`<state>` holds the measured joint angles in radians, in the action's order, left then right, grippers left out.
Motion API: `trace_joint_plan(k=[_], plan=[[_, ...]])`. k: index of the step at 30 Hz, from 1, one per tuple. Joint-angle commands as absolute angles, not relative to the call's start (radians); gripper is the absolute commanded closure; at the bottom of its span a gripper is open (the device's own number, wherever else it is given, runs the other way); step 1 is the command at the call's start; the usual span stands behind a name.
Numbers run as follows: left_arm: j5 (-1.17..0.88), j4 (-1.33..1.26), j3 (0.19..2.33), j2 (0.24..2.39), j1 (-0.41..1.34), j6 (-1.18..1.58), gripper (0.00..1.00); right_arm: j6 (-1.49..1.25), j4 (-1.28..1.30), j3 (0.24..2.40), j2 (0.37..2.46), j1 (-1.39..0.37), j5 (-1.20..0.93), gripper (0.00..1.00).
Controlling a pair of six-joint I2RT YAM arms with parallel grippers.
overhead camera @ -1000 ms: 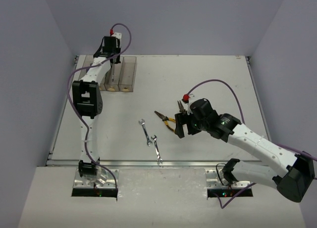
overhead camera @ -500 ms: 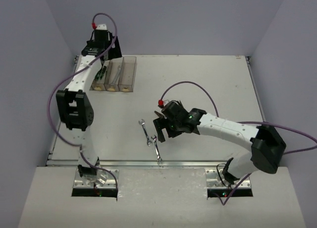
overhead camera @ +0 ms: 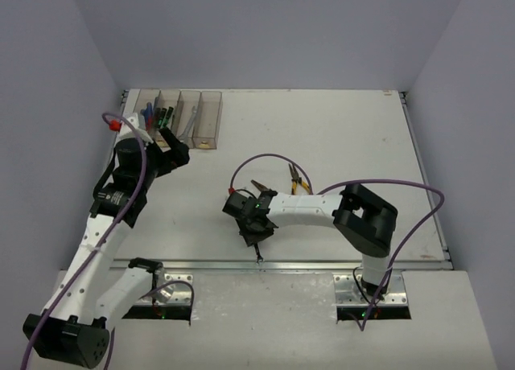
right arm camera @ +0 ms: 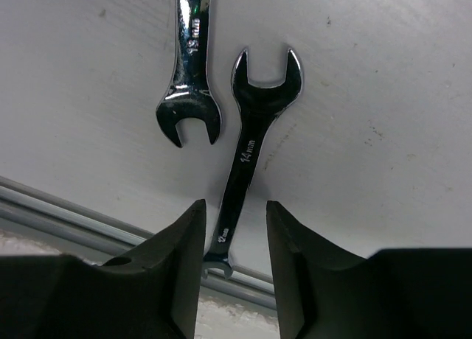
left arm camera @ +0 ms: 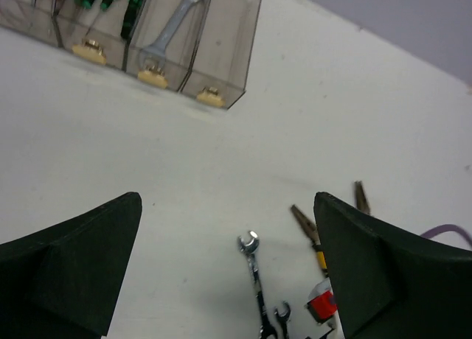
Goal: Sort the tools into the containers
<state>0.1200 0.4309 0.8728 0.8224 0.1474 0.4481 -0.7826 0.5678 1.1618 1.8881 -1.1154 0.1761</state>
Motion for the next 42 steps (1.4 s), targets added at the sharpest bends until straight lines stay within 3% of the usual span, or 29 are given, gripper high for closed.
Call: trace_joint_plan(k=[1, 11, 16, 28, 35, 42], plan=[[0.088, 0.509, 0.850, 0.786, 0.146, 0.361, 0.00, -0.832, 0.587, 1.218, 1.936, -1.127, 0.211, 0.64], [0.096, 0.482, 0.767, 0.693, 0.146, 0.343, 0.00, -0.856, 0.586, 1.215, 2.035, -1.125, 0.202, 0.75], [0.078, 0.479, 0.767, 0.691, 0.147, 0.337, 0.00, -0.864, 0.583, 1.195, 2.049, -1.111, 0.202, 1.00], [-0.271, 0.283, 0.631, 0.686, 0.147, 0.512, 0.00, -0.797, 0.615, 1.169, 1.812, -1.058, 0.269, 1.00], [-0.531, -0.270, 0.314, 0.712, 0.188, 0.792, 0.00, -0.743, 0.614, 1.155, 1.625, -1.012, 0.270, 1.00], [-0.433, -0.716, 0.195, 0.800, 0.366, 0.951, 0.05, -0.638, 0.443, 1.093, 1.447, -1.012, 0.174, 1.00]])
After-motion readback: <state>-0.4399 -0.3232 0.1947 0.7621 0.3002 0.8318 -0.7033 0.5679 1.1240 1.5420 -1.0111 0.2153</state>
